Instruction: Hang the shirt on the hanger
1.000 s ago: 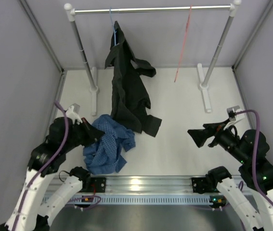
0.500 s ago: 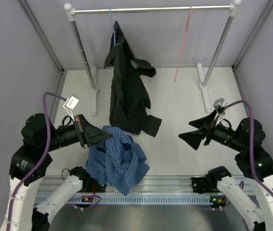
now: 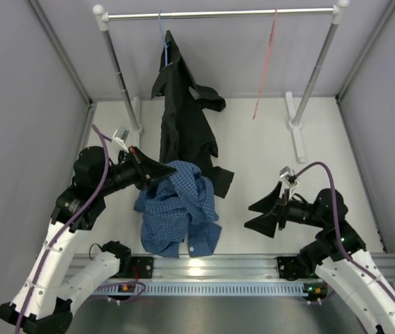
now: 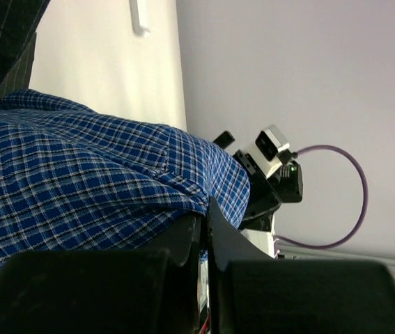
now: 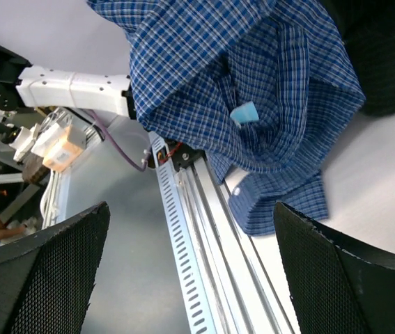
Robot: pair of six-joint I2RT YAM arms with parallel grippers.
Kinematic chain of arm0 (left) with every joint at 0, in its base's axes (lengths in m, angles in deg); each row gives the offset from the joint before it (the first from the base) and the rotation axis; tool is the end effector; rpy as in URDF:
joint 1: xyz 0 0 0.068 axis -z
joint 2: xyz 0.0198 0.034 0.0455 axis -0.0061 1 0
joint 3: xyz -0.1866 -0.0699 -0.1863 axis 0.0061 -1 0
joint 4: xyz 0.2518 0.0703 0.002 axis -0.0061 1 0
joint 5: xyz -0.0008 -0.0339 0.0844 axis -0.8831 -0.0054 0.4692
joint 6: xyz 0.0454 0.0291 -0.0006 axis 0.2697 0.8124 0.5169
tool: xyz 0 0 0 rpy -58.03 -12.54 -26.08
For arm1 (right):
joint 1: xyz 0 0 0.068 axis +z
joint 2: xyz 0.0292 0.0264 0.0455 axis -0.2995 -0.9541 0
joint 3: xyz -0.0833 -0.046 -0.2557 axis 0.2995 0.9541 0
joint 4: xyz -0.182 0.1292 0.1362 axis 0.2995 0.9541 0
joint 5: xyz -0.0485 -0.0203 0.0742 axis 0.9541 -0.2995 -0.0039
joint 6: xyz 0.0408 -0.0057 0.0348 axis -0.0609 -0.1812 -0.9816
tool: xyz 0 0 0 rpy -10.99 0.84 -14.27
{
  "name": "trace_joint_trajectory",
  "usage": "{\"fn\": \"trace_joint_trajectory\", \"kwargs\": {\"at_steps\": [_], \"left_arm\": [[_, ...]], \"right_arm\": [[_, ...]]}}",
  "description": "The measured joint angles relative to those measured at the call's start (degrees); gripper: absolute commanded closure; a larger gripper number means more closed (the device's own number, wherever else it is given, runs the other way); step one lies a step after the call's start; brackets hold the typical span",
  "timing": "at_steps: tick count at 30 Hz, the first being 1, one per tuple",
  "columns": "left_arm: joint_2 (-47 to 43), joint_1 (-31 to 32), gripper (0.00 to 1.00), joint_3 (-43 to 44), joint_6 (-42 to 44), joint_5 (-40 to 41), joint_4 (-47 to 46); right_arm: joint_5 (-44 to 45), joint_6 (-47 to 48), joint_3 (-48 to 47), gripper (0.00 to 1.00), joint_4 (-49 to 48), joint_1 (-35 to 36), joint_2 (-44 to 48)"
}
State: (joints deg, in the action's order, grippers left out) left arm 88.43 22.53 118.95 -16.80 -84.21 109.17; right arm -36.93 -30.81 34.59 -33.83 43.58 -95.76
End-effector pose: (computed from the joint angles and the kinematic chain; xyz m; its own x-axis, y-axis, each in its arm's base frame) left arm 0.1279 -0.0714 0.3951 -0.8103 -0.5151 -0.2795 0.0894 0.3627 -0.9276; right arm 0.0877 0.0725 0.2667 -0.6230 0.1116 -0.7742 -0.7343 0.2579 0.6280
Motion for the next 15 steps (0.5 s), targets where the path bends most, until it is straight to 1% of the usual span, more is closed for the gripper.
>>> {"fn": "trace_joint_trajectory", "kwargs": {"at_steps": [1,2,4,6,8,11,13,15], "left_arm": [[-0.4,0.0,1.0,-0.3,-0.4,0.6,-0.8],[-0.9,0.0,1.0,-0.8,-0.8,1.2,-1.5],[-1.6,0.0,1.0,-2.1,-1.5,2.4,-2.6],[-2.3,0.1,1.0,-3.9,-2.1,3.5,-3.1],[-2.5,0.3,1.0,-5.3,-2.8,4.6,-3.5],[-2.5,0.5,1.0,-6.7,-3.4,6.3,-3.5],[-2.6,0.5,1.0,-7.0,-3.9,7.1,-3.4],[-2.7,0.6,1.0,-7.0,-4.2,7.5,-3.7]], "right_arm": [[0.5,0.5,-0.4,0.06,-0.3,1.2,0.5],[1.3,0.9,-1.4,0.1,-0.8,2.2,0.0],[2.3,1.0,-2.7,0.12,-2.3,3.5,-2.1],[4.8,1.3,-3.3,0.12,-4.4,6.7,-5.3],[9.7,2.5,-3.3,0.12,-5.5,12.5,-8.1],[18.8,5.7,-3.4,0.11,-7.6,23.4,-13.0],[26.0,8.8,-4.9,0.1,-9.0,31.5,-17.9],[31.8,11.5,-6.9,0.1,-11.0,37.4,-23.5]]}}
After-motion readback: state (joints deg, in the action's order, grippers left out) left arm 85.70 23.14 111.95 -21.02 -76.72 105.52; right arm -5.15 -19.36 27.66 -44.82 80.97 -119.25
